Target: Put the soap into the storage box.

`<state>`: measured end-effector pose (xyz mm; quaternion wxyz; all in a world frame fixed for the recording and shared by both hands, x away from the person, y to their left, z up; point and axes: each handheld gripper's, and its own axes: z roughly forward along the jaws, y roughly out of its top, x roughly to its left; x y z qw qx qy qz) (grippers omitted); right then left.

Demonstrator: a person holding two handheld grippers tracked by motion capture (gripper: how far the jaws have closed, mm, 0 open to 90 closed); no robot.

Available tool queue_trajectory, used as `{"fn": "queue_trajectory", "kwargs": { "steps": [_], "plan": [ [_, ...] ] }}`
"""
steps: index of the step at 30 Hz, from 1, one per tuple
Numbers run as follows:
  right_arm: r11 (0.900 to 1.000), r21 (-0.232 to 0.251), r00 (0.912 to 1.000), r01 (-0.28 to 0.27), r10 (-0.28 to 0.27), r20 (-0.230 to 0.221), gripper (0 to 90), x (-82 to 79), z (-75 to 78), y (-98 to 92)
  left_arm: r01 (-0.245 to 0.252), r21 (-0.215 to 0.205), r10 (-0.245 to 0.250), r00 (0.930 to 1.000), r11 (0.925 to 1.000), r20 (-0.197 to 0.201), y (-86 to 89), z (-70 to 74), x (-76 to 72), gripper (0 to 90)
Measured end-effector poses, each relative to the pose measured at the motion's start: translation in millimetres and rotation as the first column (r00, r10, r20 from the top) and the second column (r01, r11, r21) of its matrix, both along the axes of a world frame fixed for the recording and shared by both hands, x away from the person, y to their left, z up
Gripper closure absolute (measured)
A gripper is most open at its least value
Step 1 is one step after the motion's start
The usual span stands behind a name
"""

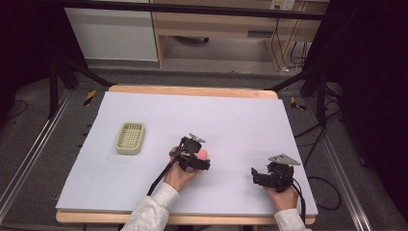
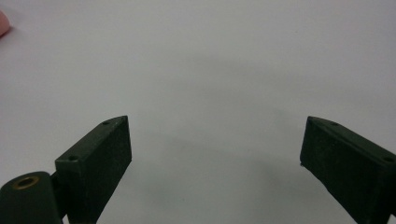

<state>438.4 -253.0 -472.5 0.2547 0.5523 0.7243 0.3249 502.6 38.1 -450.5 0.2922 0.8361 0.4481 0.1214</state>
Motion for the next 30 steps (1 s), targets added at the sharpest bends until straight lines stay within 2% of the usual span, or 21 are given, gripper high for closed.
{"fn": "queue_trajectory", "kwargs": {
  "steps": [10,21,30],
  "plan": [
    [1.000,-0.007,1.0000,-0.002,0.002,-0.004,9.3,0.4,-0.5,0.1,-0.026,0.020,0.027,0.9995,0.9995,-0.017,-1.0,-5.6,3.3,24.6],
    [1.000,-0.006,1.0000,-0.001,0.001,-0.008,9.3,0.7,-0.6,0.0,-0.057,0.008,0.058,0.9979,0.9983,-0.029,-2.9,-9.8,3.9,25.4],
    [1.000,-0.002,1.0000,0.003,-0.003,-0.010,9.3,0.9,-0.6,-0.2,-0.073,0.047,0.074,0.9967,0.9963,-0.034,-8.3,-13.7,4.8,27.7]
  ]
}}
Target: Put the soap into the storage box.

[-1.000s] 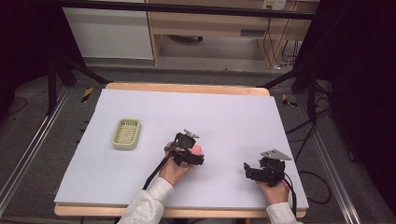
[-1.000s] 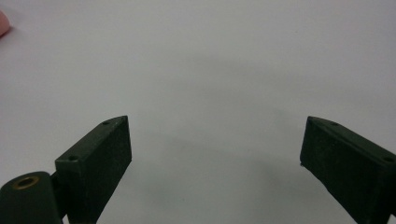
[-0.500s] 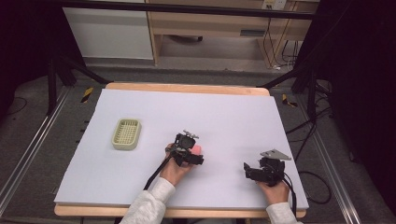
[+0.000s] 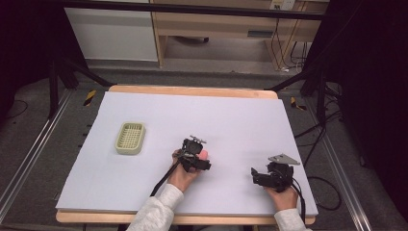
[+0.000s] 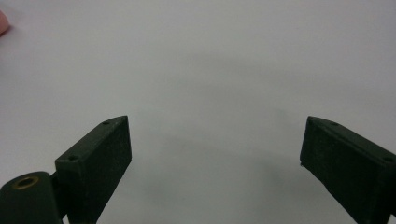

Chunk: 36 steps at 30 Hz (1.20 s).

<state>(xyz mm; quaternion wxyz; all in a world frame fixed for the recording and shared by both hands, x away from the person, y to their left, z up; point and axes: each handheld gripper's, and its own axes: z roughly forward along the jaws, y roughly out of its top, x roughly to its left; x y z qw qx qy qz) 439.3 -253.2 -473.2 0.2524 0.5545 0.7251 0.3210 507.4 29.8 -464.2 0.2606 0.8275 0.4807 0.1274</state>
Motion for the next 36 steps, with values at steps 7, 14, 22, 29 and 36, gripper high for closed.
{"fn": "queue_trajectory", "kwargs": {
  "steps": [7,14,22,29,36],
  "plan": [
    [1.000,-0.001,1.0000,-0.003,0.003,0.000,9.3,0.0,0.2,-0.6,-0.013,0.022,0.013,0.9998,0.9997,0.015,-3.2,0.1,-2.4,32.2],
    [1.000,-0.002,1.0000,-0.004,0.004,-0.001,9.3,0.4,-0.2,-0.6,-0.031,0.020,0.030,0.9994,0.9993,0.015,-3.3,0.8,-2.1,36.5],
    [1.000,-0.001,1.0000,-0.003,0.003,-0.002,9.2,0.5,-0.3,-1.0,-0.027,0.026,0.026,0.9996,0.9993,0.006,-3.8,1.7,-1.5,37.1],
    [1.000,0.002,1.0000,0.001,-0.001,-0.007,9.1,0.5,-0.2,-1.2,-0.010,0.020,0.010,0.9999,0.9997,0.003,-1.9,1.9,-1.4,37.2],
    [1.000,0.003,1.0000,0.000,0.000,-0.007,9.0,0.4,-0.2,-1.3,0.007,0.013,-0.007,0.9999,0.9999,-0.008,2.4,2.7,-3.3,37.2]
  ]
}}
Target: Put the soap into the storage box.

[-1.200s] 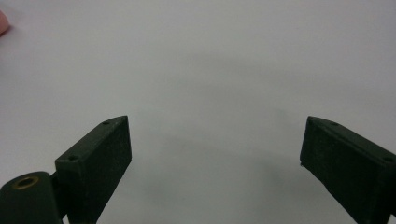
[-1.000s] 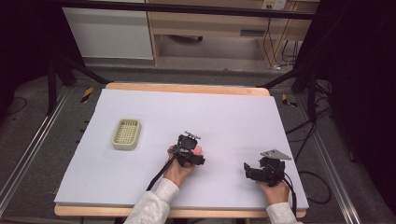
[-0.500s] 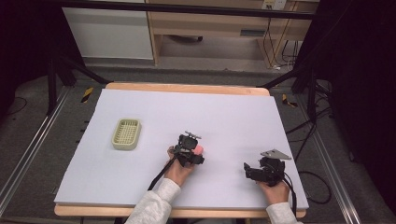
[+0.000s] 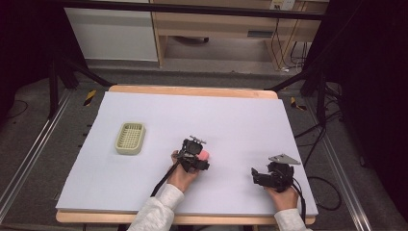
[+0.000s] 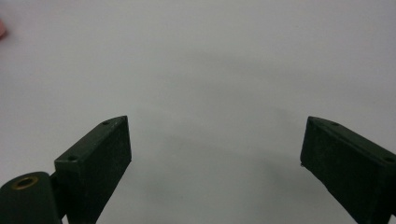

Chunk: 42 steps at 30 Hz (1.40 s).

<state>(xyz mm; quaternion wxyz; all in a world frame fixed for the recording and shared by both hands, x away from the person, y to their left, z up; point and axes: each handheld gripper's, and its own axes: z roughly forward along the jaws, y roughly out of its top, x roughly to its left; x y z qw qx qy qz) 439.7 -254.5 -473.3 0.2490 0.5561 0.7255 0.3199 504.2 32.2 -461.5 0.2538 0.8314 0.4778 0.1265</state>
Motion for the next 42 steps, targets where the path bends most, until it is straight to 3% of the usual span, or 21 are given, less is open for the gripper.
{"fn": "queue_trajectory", "kwargs": {
  "steps": [14,27,42],
  "plan": [
    [1.000,0.000,1.0000,-0.001,0.001,-0.003,9.1,0.0,-0.2,0.3,0.036,-0.025,-0.036,0.9993,0.9990,-0.007,17.4,9.1,-5.2,37.3],
    [1.000,0.000,1.0000,0.001,-0.001,-0.003,9.0,-0.3,-0.4,0.4,0.077,-0.058,-0.076,0.9966,0.9953,0.032,42.6,31.6,-17.0,37.3],
    [1.000,0.003,1.0000,0.008,-0.008,-0.003,9.1,-1.3,-1.1,-0.2,0.058,-0.080,-0.051,0.9950,0.9951,0.086,84.8,51.0,-29.7,37.2]
  ]
}}
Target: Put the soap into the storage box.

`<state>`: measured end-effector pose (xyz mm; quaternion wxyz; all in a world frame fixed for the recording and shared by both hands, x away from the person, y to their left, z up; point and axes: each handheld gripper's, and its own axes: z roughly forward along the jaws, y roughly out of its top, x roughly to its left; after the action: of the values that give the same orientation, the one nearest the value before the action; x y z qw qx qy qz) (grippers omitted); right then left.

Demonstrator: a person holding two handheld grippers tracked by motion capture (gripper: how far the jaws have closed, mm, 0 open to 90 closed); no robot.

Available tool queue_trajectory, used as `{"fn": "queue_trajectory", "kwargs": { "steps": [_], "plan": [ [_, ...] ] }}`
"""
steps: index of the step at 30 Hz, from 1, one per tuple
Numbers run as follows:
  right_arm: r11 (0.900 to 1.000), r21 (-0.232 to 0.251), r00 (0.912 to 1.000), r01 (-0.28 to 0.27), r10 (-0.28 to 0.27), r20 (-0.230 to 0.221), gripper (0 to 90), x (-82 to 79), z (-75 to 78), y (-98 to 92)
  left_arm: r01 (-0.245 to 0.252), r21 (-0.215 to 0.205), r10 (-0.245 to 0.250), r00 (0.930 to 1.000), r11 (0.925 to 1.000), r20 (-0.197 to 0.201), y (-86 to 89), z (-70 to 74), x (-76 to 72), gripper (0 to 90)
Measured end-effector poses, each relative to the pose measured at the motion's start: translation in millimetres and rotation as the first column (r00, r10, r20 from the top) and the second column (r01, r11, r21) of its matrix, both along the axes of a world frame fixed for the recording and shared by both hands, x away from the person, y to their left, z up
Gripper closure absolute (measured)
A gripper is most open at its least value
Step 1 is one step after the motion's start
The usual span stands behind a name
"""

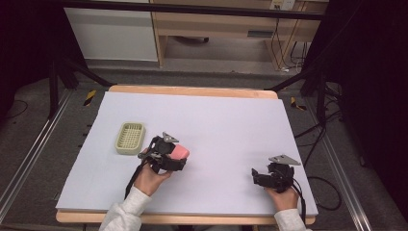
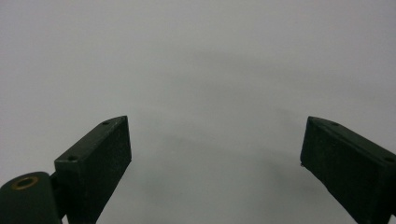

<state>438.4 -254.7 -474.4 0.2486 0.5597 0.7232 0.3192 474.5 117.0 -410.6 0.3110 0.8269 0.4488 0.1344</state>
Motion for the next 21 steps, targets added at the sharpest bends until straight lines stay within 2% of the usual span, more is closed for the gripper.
{"fn": "queue_trajectory", "kwargs": {
  "steps": [12,21],
  "plan": [
    [1.000,0.002,1.0000,-0.001,0.001,0.000,9.1,-2.1,-1.1,-1.1,-0.051,-0.006,0.051,0.9987,0.9987,0.005,35.7,4.7,0.6,37.2],
    [1.000,0.001,1.0000,-0.004,0.004,-0.004,9.1,-1.9,-1.8,0.4,-0.121,0.000,0.121,0.9924,0.9927,0.024,61.9,10.2,2.6,37.2]
  ]
}}
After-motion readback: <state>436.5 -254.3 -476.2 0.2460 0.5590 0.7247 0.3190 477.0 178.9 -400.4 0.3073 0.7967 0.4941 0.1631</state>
